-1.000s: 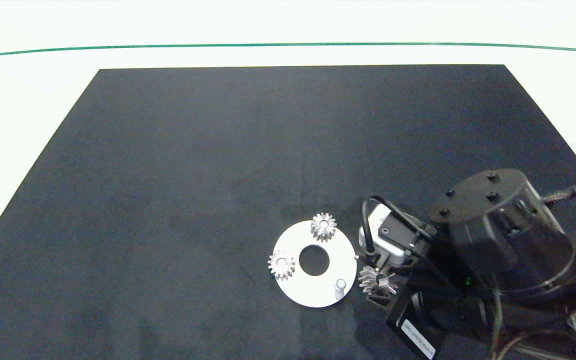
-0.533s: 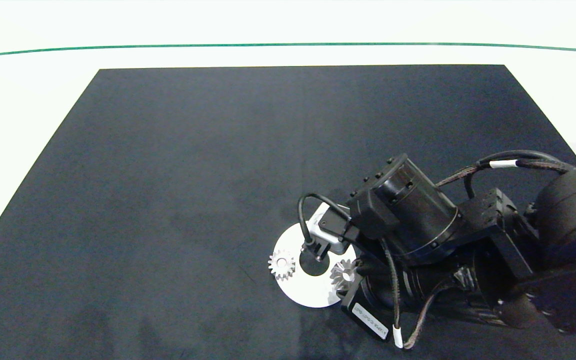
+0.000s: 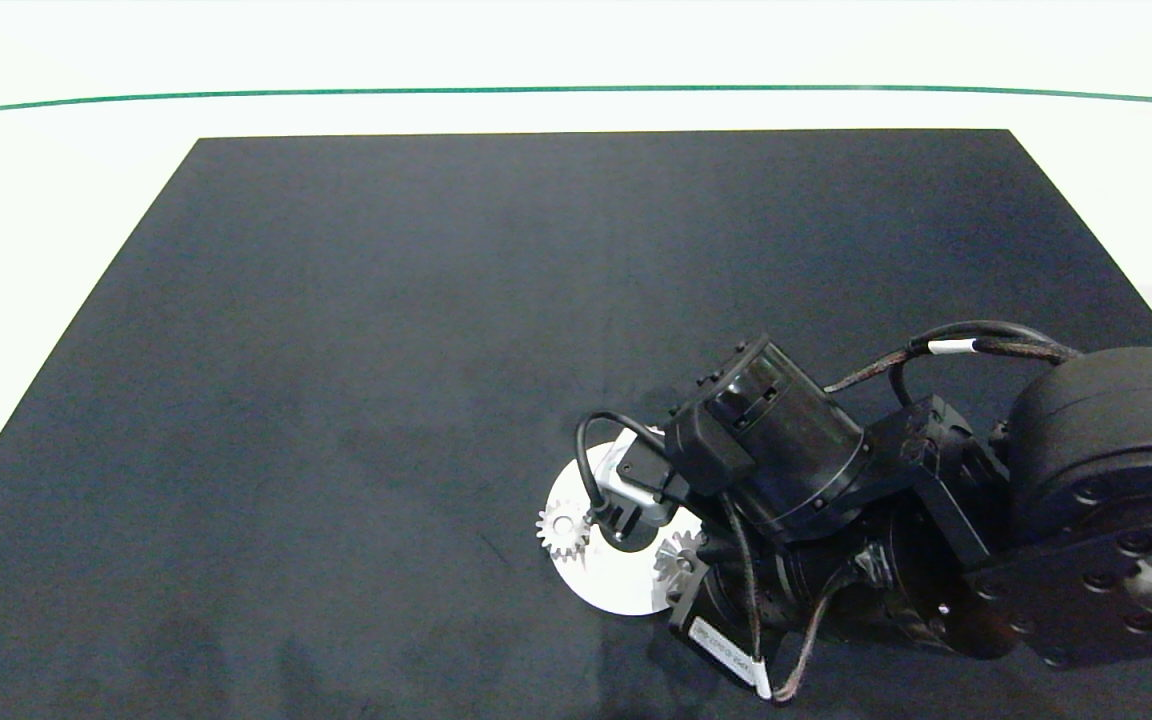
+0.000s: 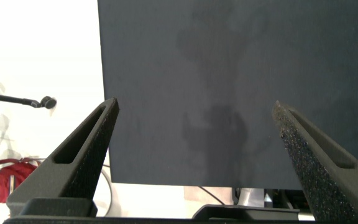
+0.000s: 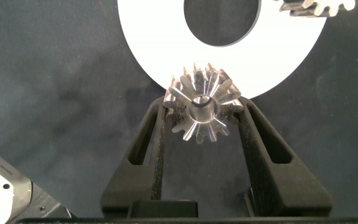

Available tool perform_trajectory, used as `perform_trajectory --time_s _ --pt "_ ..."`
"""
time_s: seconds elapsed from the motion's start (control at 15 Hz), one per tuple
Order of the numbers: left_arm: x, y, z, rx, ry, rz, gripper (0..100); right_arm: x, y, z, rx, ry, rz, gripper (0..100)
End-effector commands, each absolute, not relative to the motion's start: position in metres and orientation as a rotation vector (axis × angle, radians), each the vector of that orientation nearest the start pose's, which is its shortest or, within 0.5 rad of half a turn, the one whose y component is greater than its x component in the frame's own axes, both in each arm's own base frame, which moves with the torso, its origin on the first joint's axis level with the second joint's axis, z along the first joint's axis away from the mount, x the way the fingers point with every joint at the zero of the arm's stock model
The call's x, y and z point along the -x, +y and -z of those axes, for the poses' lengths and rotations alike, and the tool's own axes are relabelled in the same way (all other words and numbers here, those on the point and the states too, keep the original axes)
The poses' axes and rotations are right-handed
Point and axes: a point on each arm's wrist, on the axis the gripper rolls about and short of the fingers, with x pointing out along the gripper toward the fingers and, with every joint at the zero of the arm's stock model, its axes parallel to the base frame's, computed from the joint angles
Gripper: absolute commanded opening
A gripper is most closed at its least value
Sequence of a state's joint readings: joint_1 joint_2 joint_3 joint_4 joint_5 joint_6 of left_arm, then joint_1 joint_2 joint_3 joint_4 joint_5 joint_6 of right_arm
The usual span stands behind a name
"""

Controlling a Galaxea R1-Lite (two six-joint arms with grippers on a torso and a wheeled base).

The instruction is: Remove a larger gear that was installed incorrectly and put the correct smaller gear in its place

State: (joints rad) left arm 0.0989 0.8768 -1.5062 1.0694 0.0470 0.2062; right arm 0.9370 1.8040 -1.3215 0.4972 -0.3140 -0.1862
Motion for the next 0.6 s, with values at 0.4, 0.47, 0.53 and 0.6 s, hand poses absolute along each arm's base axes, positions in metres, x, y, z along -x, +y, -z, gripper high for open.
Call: perform_trajectory --time_s 0.4,0.47,0.53,0.6 --pt "0.0038 0.0007 -0.3506 -0.192 0.455 -0.097 100 -0.1961 0.2510 -0.1854 0.766 0.785 -0.639 28" --pt "0.0038 0.0007 -0.3506 -0.192 0.455 -0.097 100 -0.1959 0.2506 -0.1855 0.767 0.784 -0.637 100" --pt "0.0038 0.0007 -0.3506 -0.192 0.455 -0.097 100 -0.1960 0.2508 -0.1859 0.762 0.783 -0.637 100" --pt "0.0032 0.0008 -0.3506 -0.192 0.457 -0.098 100 -0.1962 0.2511 -0.1876 0.754 0.778 -0.635 100"
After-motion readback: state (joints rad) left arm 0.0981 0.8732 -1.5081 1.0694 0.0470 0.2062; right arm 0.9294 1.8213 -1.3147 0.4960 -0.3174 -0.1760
